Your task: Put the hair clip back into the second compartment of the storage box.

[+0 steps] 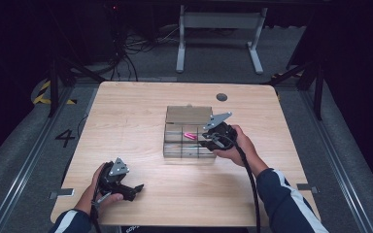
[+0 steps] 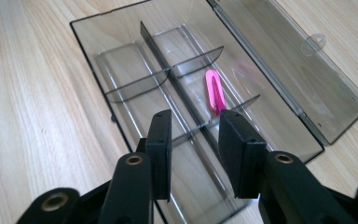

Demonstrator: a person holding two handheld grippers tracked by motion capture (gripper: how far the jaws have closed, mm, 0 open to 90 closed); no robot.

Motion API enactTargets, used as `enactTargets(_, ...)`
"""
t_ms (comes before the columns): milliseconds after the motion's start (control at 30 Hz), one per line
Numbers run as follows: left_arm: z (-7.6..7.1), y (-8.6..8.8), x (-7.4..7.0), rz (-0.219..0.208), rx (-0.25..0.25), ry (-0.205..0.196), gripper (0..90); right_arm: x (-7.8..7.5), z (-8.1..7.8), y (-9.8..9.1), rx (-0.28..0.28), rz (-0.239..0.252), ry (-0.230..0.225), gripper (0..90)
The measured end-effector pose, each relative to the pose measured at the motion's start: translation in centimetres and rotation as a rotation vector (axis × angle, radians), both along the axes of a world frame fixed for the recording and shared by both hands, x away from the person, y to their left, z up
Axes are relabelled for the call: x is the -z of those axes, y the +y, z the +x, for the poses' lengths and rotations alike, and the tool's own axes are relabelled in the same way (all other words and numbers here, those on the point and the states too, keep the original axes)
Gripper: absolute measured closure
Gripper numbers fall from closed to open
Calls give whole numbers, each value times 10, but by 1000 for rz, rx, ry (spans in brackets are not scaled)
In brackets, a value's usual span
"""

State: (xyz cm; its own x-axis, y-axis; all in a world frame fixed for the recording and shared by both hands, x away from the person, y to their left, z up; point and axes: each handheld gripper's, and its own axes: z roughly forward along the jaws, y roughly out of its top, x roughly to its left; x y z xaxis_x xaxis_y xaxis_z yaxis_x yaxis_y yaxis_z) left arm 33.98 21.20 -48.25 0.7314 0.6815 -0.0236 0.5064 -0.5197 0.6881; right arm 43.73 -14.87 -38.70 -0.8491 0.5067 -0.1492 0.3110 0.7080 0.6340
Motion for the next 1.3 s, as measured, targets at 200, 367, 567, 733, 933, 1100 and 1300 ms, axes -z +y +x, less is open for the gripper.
enactTargets(200, 0, 0, 0, 1, 1, -2, 6, -3, -15, -11, -11, 3, -8, 647)
enactTargets(367, 0, 0, 0, 1, 2, -2, 5, -6, -26, -22, -17, -1, -17, 637)
enactTargets(567, 0, 0, 0, 1, 2, -2, 5, -5, -36, -33, -16, -13, -31, 626)
enactTargets(733, 0, 0, 0, 1, 2, -2, 5, -1, -43, -40, -6, -24, -43, 608)
enactTargets(933, 0, 0, 0, 1, 3, -2, 6, 8, -50, -52, 5, -28, -44, 578)
enactTargets(1100, 0, 0, 0, 1, 4, -3, 6, 14, -57, -63, 17, -34, -39, 528)
enactTargets(1300, 0, 0, 0, 1, 3, -3, 6, 21, -66, -78, 36, -47, -41, 499)
